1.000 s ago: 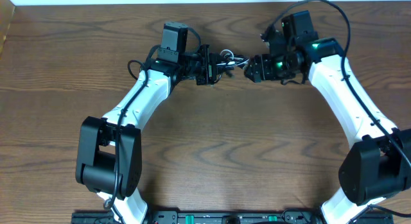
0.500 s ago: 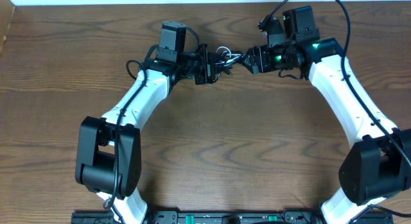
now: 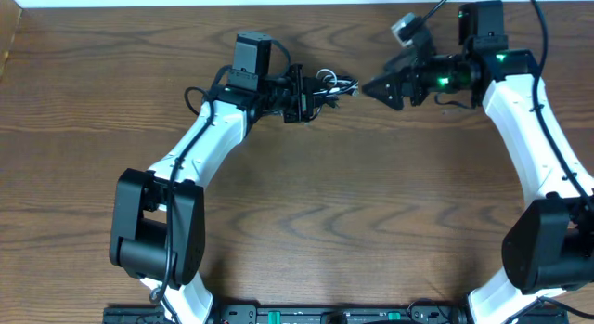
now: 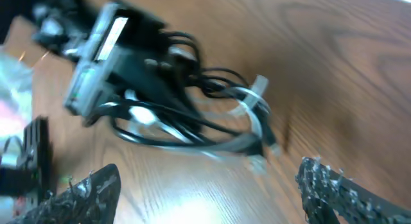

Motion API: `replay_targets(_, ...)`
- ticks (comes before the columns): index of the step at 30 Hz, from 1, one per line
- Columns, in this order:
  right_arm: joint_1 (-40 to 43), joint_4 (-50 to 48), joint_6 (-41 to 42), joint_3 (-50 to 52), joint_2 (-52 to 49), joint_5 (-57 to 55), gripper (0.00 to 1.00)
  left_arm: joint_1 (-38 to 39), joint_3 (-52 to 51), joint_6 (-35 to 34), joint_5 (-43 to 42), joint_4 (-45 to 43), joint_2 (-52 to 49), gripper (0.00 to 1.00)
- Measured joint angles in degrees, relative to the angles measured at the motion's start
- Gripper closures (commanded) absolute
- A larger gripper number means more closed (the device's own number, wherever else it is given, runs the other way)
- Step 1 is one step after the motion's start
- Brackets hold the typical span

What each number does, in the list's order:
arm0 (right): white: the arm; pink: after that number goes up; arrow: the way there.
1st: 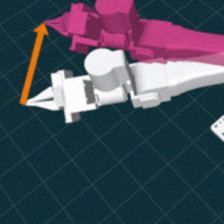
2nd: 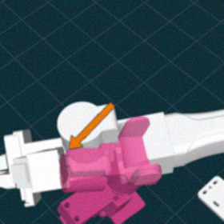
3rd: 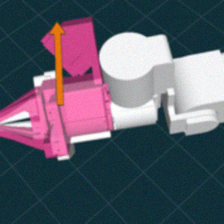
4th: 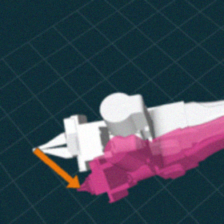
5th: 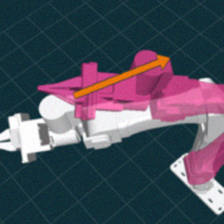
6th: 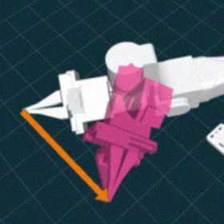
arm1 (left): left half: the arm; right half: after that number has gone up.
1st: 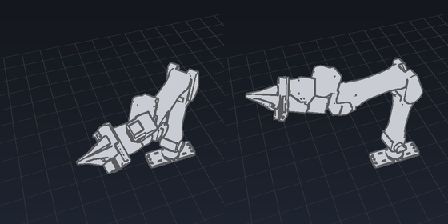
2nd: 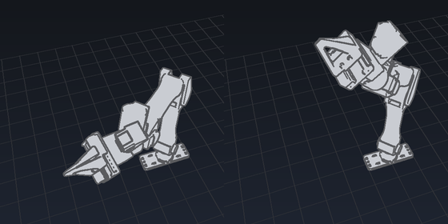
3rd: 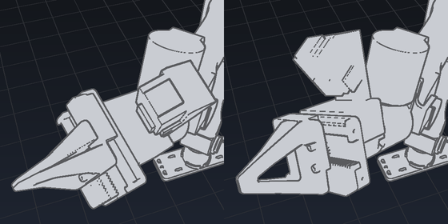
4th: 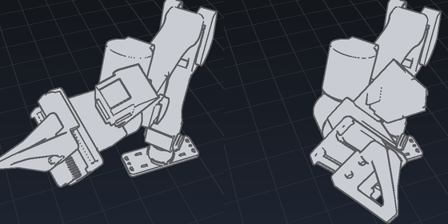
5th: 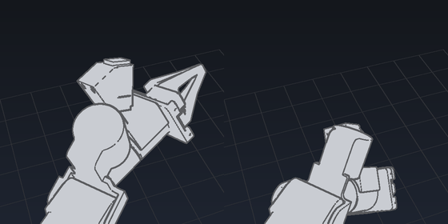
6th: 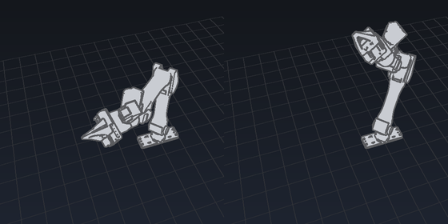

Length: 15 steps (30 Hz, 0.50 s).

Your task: Untangle cables

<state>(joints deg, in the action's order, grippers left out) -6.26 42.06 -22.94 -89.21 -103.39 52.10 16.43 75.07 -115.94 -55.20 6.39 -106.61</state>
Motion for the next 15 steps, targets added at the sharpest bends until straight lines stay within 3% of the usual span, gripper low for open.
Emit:
replay_targets(6, -5.75, 0.31, -8.52, 0.0, 0.04, 0.87, 0.38, 0.74, 0.0, 0.0, -0.15, 0.0, 0.0, 0.93)
replay_targets(9, -7.52, 0.35, -10.51, 0.0, 0.04, 0.57, 0.56, 0.72, 0.0, 0.0, -0.17, 0.0, 0.0, 0.92)
replay_targets(13, -7.89, 1.46, -11.98, -0.13, -0.15, -0.52, 0.9, 0.72, 0.0, 0.02, -0.17, 0.07, 0.0, 0.92)
replay_targets(15, -7.87, 2.99, -12.13, -0.22, -0.37, -0.94, 0.95, 0.72, 0.0, 0.02, -0.02, 0.2, 0.0, 0.92)
